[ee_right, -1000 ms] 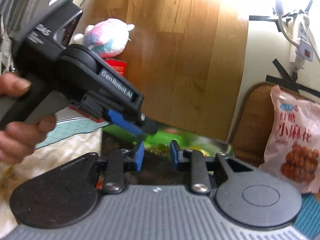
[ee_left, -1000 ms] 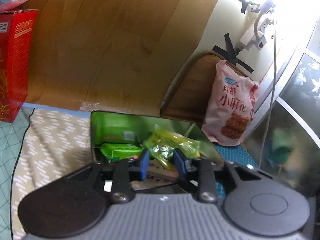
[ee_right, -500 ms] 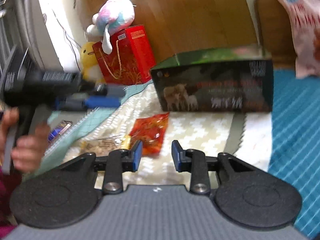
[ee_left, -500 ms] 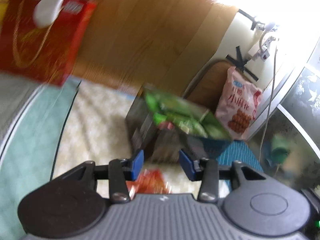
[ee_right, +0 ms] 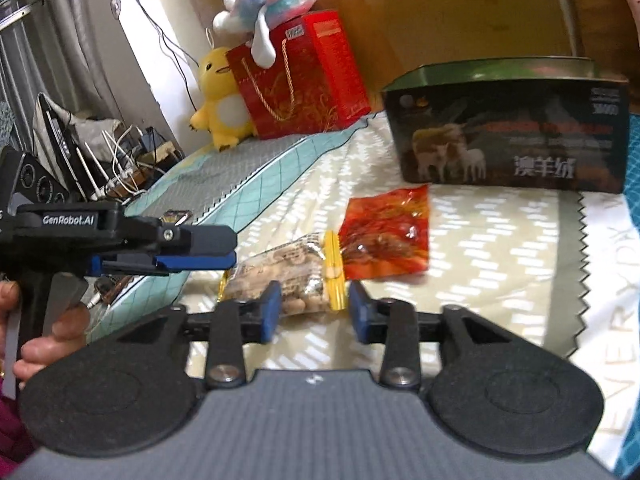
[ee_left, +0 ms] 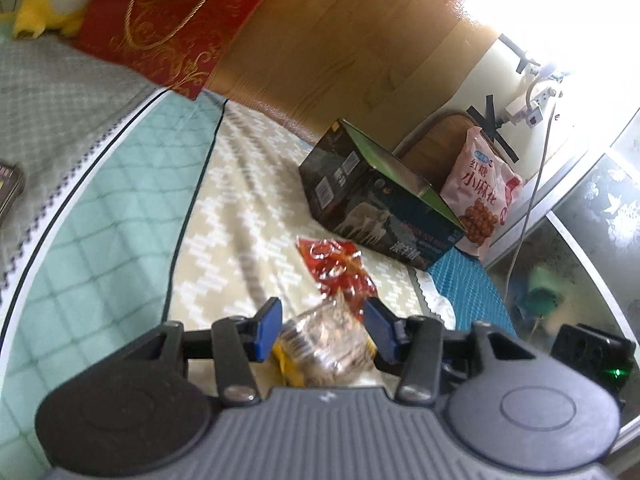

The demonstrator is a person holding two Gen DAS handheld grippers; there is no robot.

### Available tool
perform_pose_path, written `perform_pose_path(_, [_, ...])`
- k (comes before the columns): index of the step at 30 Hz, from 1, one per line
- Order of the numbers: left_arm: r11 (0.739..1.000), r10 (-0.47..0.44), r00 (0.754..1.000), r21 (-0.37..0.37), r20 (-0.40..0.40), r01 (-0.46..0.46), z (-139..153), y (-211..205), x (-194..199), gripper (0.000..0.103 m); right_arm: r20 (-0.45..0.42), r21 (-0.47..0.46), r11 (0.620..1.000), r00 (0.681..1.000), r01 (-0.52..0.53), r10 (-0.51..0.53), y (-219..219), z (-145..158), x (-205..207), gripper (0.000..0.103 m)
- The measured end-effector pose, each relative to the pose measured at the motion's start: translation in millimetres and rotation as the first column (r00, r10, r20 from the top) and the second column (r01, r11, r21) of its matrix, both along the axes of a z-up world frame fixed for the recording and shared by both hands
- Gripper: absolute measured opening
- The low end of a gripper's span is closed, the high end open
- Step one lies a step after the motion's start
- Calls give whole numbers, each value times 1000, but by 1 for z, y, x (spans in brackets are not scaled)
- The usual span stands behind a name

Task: Organize snacks
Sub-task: 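Lower the left tool onto the clear nut bag and close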

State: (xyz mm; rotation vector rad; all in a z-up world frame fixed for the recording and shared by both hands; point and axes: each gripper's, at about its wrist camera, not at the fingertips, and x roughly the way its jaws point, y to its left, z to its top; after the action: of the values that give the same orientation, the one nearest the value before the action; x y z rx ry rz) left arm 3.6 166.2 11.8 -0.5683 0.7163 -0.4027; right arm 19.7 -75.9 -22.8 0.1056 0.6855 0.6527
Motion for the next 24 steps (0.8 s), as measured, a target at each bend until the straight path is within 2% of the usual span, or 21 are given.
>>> perform_pose_path(2, [1000,-8,1000,-5,-10,8,-4,-1,-3,44,-16,12,1000,1000,-6,6,2,-2,-1,43])
perform_pose_path(4, [1000,-18,1000,12,-10,18,-6,-5,-5,44,-8,2,1000,1000,-5,5,3,0,-6,35])
perform_pose_path(6, [999,-35,999,12,-13,35,-8,-10,-5,37,15,-11,1000,1000,7,-7,-1,3,-13,32])
perform_pose_path(9, [998,-61,998,12,-19,61,-9,-19,-3,35,56,-24,999,997,46,-45,-12,7,-24,31])
perform_pose_path(13, [990,-139,990,13,-16,140,-8,-45,5,35,96,-48,992,989,116,-111,-33,9,-39,32])
perform_pose_path(18, [960,-274,962,68,3,273,-2,-101,23,35,101,-48,973,971,224,-219,-73,6,-55,32])
perform_pose_path(24, [900,-424,906,111,3,421,-3,-174,42,35,135,-53,942,937,333,-323,-106,3,-80,38])
